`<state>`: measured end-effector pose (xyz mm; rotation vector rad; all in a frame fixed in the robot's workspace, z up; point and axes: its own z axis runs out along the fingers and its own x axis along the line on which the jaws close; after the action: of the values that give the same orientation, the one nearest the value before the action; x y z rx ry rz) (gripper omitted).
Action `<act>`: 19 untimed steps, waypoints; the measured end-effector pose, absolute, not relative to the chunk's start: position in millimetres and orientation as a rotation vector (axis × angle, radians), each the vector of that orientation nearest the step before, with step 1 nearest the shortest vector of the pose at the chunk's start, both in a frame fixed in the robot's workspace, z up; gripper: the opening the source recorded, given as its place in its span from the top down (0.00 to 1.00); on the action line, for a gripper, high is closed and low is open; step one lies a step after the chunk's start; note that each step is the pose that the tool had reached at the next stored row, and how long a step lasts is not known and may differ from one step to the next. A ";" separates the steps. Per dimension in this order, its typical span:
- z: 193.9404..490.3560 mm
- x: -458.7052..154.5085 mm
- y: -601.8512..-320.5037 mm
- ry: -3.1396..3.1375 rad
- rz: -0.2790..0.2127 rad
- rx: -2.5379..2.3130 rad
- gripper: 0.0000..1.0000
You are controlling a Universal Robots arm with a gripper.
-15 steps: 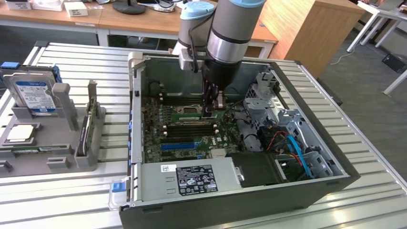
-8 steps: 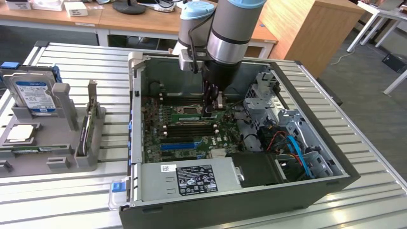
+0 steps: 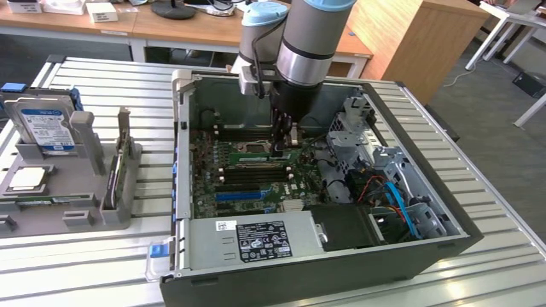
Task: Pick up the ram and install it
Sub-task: 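Insert the ram into the slot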
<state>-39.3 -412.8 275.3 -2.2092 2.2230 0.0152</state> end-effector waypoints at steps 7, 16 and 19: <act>273.4 -39.6 -412.9 2.223 0.015 -2.209 0.88; 269.0 -39.7 -412.9 2.223 0.015 -2.209 0.88; 268.9 -40.0 -412.9 2.223 0.015 -2.209 0.88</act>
<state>-40.0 -412.9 268.9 -2.2092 2.2233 0.0151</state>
